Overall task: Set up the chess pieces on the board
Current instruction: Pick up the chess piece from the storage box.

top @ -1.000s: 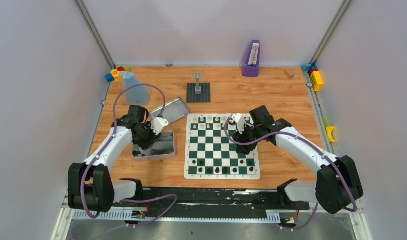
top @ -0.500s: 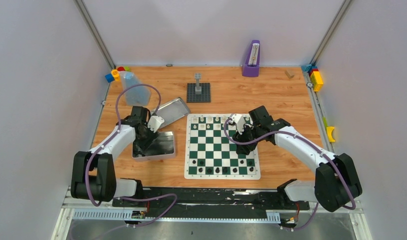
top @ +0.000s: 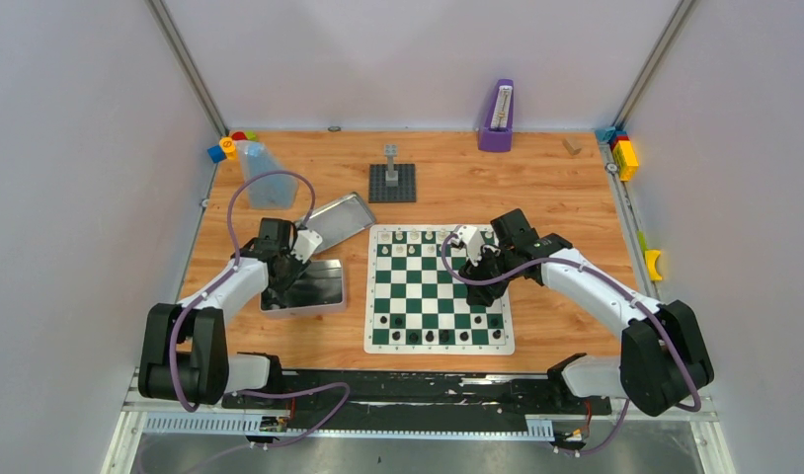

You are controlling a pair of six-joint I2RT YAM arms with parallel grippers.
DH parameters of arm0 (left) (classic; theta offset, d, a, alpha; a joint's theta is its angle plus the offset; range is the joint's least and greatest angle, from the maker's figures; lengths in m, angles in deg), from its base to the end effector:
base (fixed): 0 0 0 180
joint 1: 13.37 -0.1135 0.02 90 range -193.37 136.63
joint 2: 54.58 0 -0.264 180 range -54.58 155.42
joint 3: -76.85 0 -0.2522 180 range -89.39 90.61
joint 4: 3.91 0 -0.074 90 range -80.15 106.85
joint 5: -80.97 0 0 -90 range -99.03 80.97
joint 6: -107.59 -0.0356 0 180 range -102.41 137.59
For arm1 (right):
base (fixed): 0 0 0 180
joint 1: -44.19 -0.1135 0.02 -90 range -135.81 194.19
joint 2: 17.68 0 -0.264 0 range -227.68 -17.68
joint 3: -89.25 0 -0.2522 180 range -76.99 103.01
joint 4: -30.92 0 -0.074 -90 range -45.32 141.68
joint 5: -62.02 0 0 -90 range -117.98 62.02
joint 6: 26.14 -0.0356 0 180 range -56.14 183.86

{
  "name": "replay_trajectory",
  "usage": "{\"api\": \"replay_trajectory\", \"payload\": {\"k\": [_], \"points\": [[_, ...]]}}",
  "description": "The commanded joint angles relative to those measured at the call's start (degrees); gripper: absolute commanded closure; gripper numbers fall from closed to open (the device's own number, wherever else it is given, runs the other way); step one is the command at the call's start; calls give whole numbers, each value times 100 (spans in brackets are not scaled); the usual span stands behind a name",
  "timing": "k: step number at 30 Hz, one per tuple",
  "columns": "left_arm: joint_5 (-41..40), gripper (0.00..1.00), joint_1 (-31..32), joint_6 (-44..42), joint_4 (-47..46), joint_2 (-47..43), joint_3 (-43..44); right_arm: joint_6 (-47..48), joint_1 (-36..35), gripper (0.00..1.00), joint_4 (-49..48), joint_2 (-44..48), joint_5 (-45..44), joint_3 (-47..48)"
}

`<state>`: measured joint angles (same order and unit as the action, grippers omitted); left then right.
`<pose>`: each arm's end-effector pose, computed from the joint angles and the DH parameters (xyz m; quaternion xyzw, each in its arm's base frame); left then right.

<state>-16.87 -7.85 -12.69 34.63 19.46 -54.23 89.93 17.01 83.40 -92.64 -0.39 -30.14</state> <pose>0.2237 -0.0167 0.1623 0.2838 0.9292 0.1138 0.2078 0.2036 0.1231 0.2089 -0.4692 0.8290 0.2355 0.1928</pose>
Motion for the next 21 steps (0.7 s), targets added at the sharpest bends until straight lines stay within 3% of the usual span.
{"api": "replay_trajectory", "payload": {"k": [1, 10, 21], "points": [[120, 52, -57, -169, -361, -14, -17, 51, 17, 53, -57, 43, 141, 62], [375, 63, -57, -431, -697, -28, -180, 56, 17, 53, -38, 4, 141, 61], [458, 89, -54, -644, -592, -139, -216, 74, 19, 53, -31, -73, 140, 65]]}}
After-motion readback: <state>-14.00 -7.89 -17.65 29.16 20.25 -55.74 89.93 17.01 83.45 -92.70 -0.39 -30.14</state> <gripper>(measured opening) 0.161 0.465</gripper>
